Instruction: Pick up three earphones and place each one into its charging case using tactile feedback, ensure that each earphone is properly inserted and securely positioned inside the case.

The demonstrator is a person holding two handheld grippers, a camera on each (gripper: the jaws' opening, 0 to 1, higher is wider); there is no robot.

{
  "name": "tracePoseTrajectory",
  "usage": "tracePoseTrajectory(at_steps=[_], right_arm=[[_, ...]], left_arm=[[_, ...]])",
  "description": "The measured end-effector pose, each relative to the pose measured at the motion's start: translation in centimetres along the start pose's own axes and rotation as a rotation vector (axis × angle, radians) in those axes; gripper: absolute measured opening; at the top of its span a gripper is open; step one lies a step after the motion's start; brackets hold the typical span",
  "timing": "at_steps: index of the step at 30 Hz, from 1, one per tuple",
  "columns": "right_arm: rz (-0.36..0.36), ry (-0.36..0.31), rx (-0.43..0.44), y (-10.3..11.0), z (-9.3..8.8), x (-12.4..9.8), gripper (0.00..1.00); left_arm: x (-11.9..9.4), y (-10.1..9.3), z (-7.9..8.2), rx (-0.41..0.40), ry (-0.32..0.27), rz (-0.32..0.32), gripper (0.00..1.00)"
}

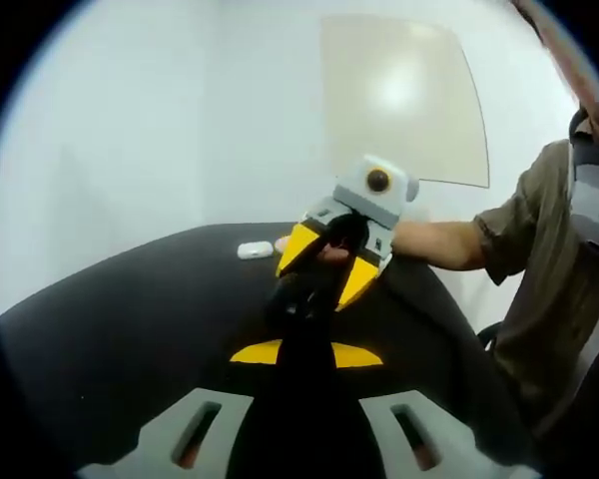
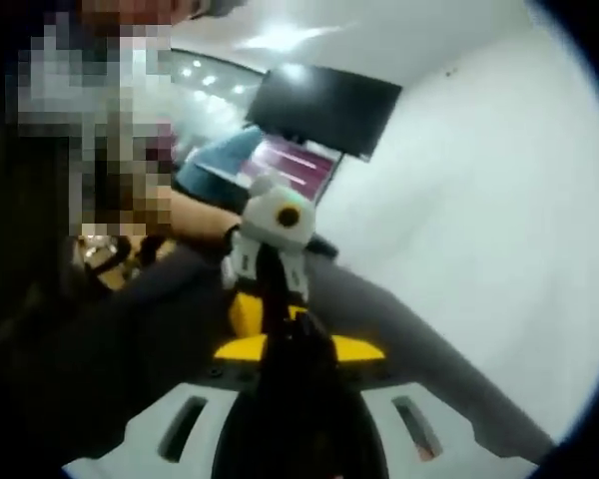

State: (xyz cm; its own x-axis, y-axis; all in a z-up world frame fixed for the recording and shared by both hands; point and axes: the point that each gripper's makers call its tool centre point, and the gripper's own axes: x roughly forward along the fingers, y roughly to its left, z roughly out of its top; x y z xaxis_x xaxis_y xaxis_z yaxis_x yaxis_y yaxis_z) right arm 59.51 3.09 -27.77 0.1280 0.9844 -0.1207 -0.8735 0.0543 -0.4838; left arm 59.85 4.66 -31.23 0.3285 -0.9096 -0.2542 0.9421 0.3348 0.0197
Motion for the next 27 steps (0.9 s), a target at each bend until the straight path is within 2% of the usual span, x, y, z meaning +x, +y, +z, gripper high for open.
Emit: tracePoseTrajectory(at_steps=[6,7,8,9,13,19,22,24,27], right_arm=[[0.012,-0.021,0.023,0.2,0.4,-0.2,0.24],[0.019,-0.033,0.032,0.4,0.7,-0.2,0.22],[0.061,-0.022,0.053,1.1,0.5,-0.2,0.19],[0.027,-0.039,0.039,0.5,0.7,-0.1,0.19],[0.027,-0.028,0.052,0.3,0.3,0.2,0.19],[0.012,0.024,0.048,0.0,-0.5,0.2,0.19],[0.004,0.016,0.100,-0.2,-0.5,0.1,0.22],[0.034,0.035,0.146,0.3,-0.8,0.3,0.26],[0.067,0.055,0.237,0.7,-1.3,1.1,0.23]], left_arm=[[0.0,-0.1,0.0,0.000,0.000,-0.001,0.13],[0.0,0.0,0.0,-0.001,0.001,0.001,0.13],[-0.1,0.5,0.0,-0.008,0.002,0.028,0.13],[0.0,0.3,0.1,-0.007,-0.006,0.012,0.13],[-0.1,0.5,-0.1,-0.006,-0.001,0.017,0.13],[0.0,0.5,-0.1,0.003,-0.004,0.015,0.14],[0.0,0.4,-0.1,0.010,-0.005,0.014,0.14],[0.0,0.3,-0.1,0.014,-0.006,0.011,0.14],[0.1,0.2,-0.1,0.020,-0.008,0.007,0.14]])
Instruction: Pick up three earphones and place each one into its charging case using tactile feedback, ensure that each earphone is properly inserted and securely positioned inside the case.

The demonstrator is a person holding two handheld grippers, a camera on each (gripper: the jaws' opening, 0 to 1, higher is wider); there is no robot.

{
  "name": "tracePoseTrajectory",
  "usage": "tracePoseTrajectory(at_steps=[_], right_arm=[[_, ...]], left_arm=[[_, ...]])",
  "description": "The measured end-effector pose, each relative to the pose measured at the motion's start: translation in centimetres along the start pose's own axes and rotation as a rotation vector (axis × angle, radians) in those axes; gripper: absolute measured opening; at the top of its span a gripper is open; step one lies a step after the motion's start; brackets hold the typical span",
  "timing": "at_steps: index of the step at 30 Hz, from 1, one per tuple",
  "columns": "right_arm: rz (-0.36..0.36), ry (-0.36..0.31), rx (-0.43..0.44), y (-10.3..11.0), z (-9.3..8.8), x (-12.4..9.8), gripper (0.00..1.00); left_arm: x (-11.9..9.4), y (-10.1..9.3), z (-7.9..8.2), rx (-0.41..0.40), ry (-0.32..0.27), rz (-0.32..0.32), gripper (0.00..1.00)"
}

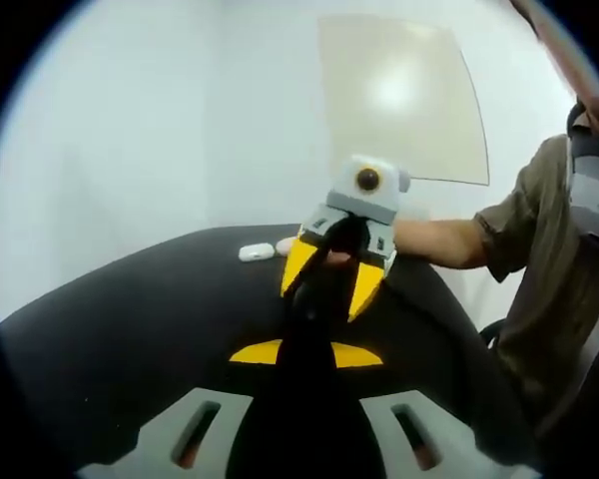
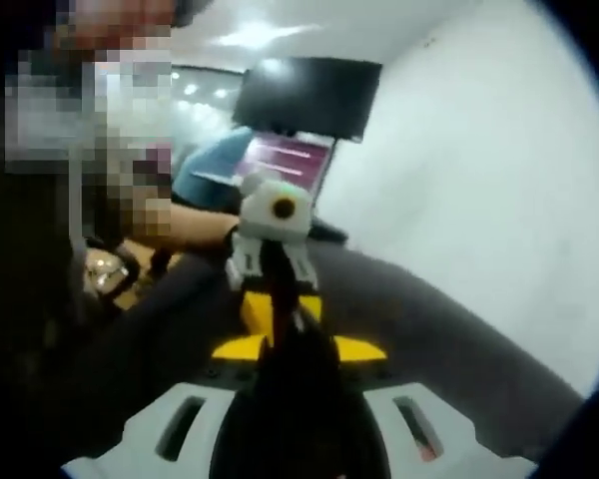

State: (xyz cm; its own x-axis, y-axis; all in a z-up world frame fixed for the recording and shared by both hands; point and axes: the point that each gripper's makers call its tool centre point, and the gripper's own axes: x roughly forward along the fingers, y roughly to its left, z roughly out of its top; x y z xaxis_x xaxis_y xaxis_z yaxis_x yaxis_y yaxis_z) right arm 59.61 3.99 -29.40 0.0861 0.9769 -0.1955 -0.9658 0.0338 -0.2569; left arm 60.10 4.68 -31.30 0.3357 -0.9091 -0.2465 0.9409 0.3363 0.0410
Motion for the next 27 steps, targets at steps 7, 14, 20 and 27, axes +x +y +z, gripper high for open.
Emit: tracePoseTrajectory(at_steps=[7,14,20,27], right_arm=[[0.025,-0.002,0.312,-0.3,-0.1,-0.3,0.18],[-0.011,0.023,0.248,-0.8,-1.1,-0.2,0.30],[-0.045,0.032,0.205,-1.3,-1.4,-0.3,0.44],[-0.083,0.067,0.196,-1.9,-2.3,-0.3,0.48]], left_arm=[[0.1,-0.1,-0.1,0.049,0.007,0.007,0.18],[-0.1,0.5,0.0,0.075,-0.002,0.041,0.23],[-0.2,1.1,0.0,0.075,-0.003,0.071,0.29],[-0.5,1.3,0.7,0.061,-0.045,0.081,0.29]])
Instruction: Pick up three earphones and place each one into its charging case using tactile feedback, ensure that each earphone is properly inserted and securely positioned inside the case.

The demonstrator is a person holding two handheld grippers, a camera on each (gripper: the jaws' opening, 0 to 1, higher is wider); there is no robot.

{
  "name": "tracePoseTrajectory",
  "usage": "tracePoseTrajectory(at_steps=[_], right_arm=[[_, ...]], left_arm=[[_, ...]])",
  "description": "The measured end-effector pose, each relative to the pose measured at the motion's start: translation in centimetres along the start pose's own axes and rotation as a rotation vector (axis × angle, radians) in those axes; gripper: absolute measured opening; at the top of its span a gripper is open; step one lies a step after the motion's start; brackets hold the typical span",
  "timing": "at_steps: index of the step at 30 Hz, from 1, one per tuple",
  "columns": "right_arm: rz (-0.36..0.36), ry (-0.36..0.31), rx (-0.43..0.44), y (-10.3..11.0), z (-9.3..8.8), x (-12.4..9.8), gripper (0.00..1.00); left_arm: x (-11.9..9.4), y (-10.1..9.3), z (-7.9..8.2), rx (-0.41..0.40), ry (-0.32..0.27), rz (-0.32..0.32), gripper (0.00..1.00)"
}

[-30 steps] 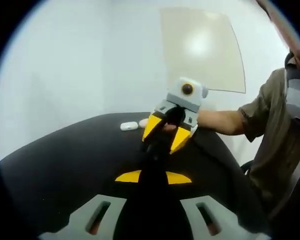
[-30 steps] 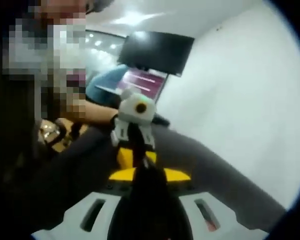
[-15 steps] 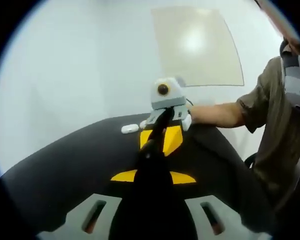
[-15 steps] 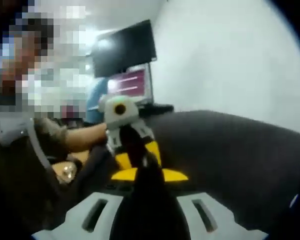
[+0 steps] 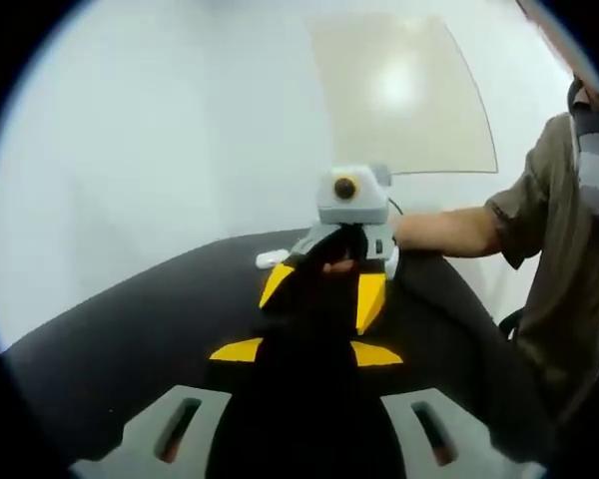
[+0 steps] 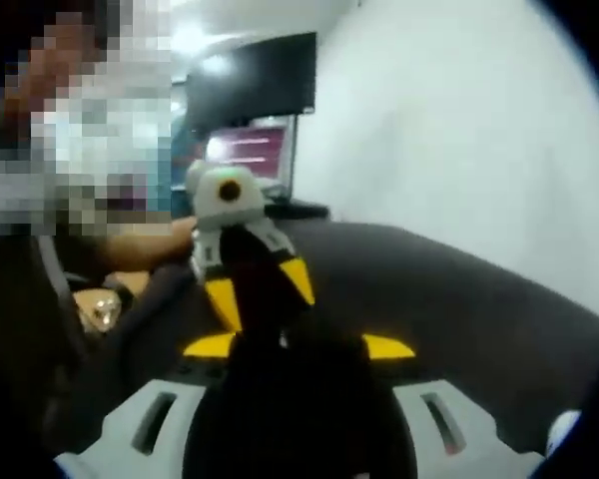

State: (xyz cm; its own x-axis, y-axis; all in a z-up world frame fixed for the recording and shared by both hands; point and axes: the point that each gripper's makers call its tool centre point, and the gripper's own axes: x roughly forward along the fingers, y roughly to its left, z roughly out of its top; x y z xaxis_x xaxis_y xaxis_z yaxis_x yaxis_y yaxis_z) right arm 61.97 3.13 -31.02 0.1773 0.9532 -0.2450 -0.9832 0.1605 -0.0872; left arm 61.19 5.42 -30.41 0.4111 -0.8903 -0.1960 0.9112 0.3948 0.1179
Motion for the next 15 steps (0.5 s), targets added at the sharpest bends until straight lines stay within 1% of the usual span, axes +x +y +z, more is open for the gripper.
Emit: tracePoseTrajectory(at_steps=[1,3,4,5,7,8,9,10,11,12,13,15], right_arm=[[-0.008,0.002,0.017,-0.1,0.0,0.0,0.48],[-0.021,0.007,0.029,-0.3,0.1,0.2,0.48],[-0.033,0.009,0.027,-0.4,0.3,0.3,0.48],[-0.048,0.010,0.027,-0.5,0.4,0.3,0.48],[-0.079,0.003,0.039,-0.8,0.8,0.5,0.48],[-0.090,0.007,0.045,-0.9,0.9,0.6,0.48],[-0.095,0.009,0.045,-0.9,0.8,0.6,0.47],[-0.112,0.028,0.040,-1.2,0.6,0.7,0.46],[-0.121,0.039,0.035,-1.4,0.4,0.8,0.46],[-0.124,0.046,0.031,-1.4,0.4,0.8,0.44],[-0.124,0.048,0.030,-1.4,0.3,0.8,0.43],[-0.119,0.046,0.037,-1.3,0.4,0.8,0.41]], left_arm=[[-0.2,0.1,0.4,-0.009,-0.022,0.002,0.29],[-0.8,0.6,2.0,-0.035,-0.116,0.017,0.29],[-1.1,0.8,2.5,-0.048,-0.145,0.026,0.29],[-1.7,1.3,3.2,-0.072,-0.187,0.042,0.29],[-2.8,2.8,4.5,-0.089,-0.267,0.112,0.28],[-3.2,3.5,4.9,-0.095,-0.297,0.145,0.28],[-3.8,4.2,5.2,-0.094,-0.314,0.187,0.27],[-4.2,5.0,5.3,-0.080,-0.322,0.235,0.27],[-4.6,5.8,5.2,-0.050,-0.312,0.288,0.26],[-5.1,6.7,5.0,-0.009,-0.292,0.354,0.26],[-5.4,7.3,5.1,0.028,-0.288,0.397,0.26],[-6.3,7.9,5.9,0.030,-0.331,0.447,0.25]])
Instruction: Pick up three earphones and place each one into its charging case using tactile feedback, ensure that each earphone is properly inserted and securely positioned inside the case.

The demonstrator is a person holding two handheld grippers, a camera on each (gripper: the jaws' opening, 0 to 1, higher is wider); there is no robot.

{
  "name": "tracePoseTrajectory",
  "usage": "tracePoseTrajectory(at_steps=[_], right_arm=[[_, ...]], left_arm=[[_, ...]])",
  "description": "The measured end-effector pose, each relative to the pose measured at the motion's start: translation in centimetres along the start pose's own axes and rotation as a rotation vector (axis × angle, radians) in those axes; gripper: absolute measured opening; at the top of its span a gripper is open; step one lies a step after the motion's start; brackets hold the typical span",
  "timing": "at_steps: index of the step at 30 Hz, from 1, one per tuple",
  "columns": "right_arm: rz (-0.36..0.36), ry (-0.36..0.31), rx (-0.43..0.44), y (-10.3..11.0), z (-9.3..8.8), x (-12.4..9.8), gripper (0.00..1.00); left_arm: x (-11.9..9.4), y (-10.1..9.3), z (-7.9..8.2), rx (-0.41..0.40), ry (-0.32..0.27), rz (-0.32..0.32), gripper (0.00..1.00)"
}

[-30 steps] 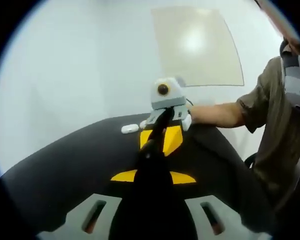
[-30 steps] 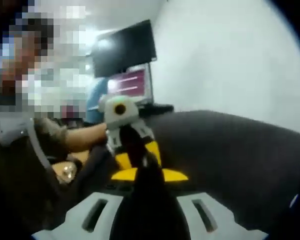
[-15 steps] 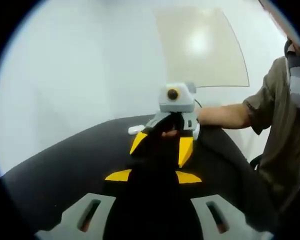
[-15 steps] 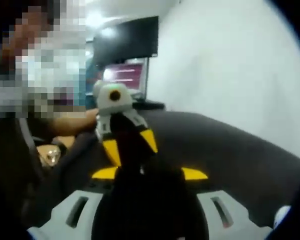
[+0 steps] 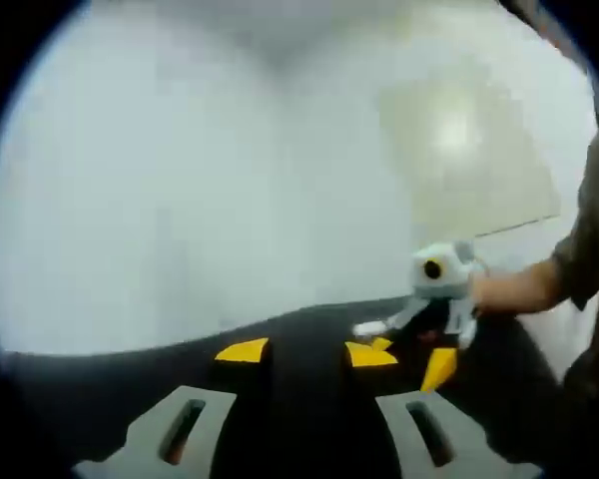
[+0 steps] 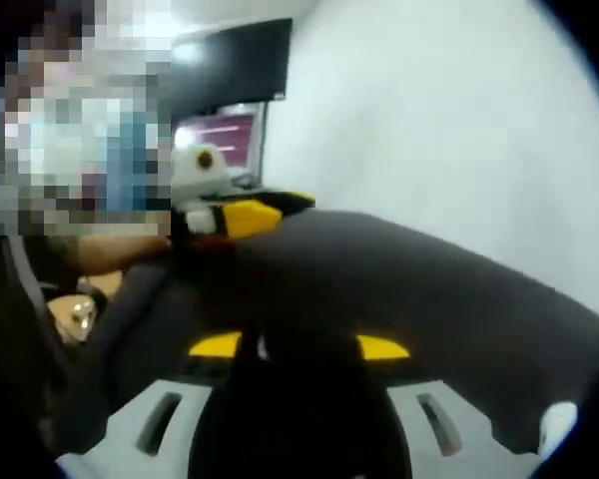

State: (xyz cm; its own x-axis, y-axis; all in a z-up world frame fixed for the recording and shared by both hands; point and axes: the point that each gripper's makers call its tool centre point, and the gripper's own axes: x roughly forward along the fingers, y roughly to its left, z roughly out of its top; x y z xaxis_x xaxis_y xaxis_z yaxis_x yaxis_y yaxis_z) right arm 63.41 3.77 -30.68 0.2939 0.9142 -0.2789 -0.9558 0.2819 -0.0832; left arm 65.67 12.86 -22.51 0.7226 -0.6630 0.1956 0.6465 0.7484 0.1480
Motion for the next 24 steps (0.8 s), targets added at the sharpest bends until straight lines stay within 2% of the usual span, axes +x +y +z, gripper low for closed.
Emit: tracePoseTrajectory(at_steps=[2,4,5,7,8,9,12,18,24], right_arm=[[0.001,-0.011,0.018,0.1,0.3,0.0,0.41],[0.001,-0.017,0.038,0.2,0.5,0.2,0.41],[0.001,-0.006,0.047,0.3,0.3,0.4,0.41],[-0.029,0.073,0.073,0.0,-1.5,0.7,0.40],[-0.069,-0.001,0.076,-0.4,-0.4,1.5,0.39],[-0.054,0.073,0.038,0.2,-1.7,1.1,0.37],[-0.066,0.059,0.029,0.4,-1.6,1.3,0.37],[-0.115,0.051,-0.078,0.6,-1.3,1.2,0.36],[-0.147,0.046,-0.203,0.6,-0.6,0.8,0.36]], left_arm=[[-0.3,1.0,0.5,-0.004,-0.025,0.045,0.24],[-0.8,2.5,0.8,0.005,-0.039,0.123,0.22],[-1.1,3.1,1.0,-0.006,-0.047,0.152,0.20],[-1.6,4.0,1.4,-0.029,-0.073,0.196,0.18],[-1.8,4.2,1.5,-0.032,-0.078,0.207,0.17],[-1.9,4.3,1.5,-0.044,-0.080,0.211,0.17],[-1.8,4.2,1.2,-0.041,-0.069,0.216,0.17],[-1.8,4.2,0.8,0.008,-0.042,0.234,0.16],[-2.3,5.4,0.8,-0.032,-0.064,0.278,0.16]])
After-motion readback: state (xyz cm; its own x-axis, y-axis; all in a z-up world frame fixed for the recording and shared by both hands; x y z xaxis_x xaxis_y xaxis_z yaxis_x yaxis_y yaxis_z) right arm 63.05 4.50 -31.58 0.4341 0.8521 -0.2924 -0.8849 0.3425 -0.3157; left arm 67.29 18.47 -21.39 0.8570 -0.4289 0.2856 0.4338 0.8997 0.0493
